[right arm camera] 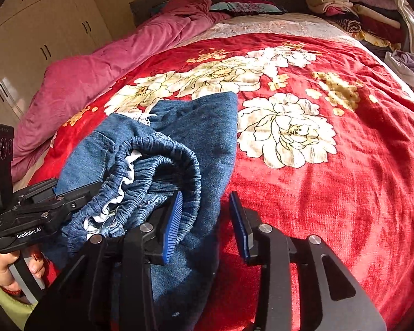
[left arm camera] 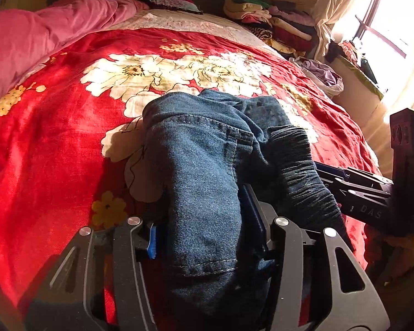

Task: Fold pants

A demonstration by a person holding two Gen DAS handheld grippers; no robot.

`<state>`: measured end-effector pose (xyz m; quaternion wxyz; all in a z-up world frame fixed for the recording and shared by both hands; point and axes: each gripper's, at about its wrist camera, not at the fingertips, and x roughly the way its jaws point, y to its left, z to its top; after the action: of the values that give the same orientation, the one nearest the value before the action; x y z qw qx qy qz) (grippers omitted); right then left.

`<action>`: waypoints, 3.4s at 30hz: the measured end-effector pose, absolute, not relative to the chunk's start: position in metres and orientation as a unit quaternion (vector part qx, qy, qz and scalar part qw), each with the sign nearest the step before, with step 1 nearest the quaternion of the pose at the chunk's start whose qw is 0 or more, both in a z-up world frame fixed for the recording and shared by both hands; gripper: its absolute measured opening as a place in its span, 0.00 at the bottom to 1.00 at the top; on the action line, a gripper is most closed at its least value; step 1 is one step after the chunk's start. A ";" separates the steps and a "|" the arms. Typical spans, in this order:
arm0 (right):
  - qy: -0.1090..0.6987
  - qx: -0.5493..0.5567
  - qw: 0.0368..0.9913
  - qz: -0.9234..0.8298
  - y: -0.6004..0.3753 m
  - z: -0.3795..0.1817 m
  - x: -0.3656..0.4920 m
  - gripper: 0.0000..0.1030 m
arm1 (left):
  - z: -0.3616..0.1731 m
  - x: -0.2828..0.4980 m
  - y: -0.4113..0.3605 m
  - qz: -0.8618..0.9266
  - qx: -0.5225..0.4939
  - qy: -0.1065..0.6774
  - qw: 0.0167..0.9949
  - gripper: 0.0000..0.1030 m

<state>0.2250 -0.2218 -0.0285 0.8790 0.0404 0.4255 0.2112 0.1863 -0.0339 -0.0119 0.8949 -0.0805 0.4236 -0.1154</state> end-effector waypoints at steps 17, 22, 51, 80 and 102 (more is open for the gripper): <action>0.287 -0.006 0.937 0.199 -0.240 0.059 0.121 0.90 | 0.063 0.105 -0.035 -0.086 -0.059 0.341 0.934 0.91; 0.265 -0.011 0.945 0.190 -0.244 0.070 0.096 0.94 | 0.069 0.084 -0.035 -0.074 -0.057 0.344 0.934 0.91; 0.352 0.003 0.923 0.154 -0.240 -0.002 0.039 0.95 | 0.004 0.013 -0.020 -0.017 -0.072 0.386 0.920 0.91; 0.346 -0.010 0.925 0.160 -0.242 0.012 0.034 0.96 | 0.012 0.009 -0.017 0.000 -0.068 0.382 0.922 0.91; 0.349 -0.011 0.923 0.163 -0.241 0.010 0.033 0.96 | 0.013 0.008 -0.016 0.007 -0.066 0.380 0.922 0.91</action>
<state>0.0329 -0.2409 0.0099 0.9228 -0.0111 0.3491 0.1628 0.0077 -0.0155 0.0128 0.9224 -0.0660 0.3805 0.0066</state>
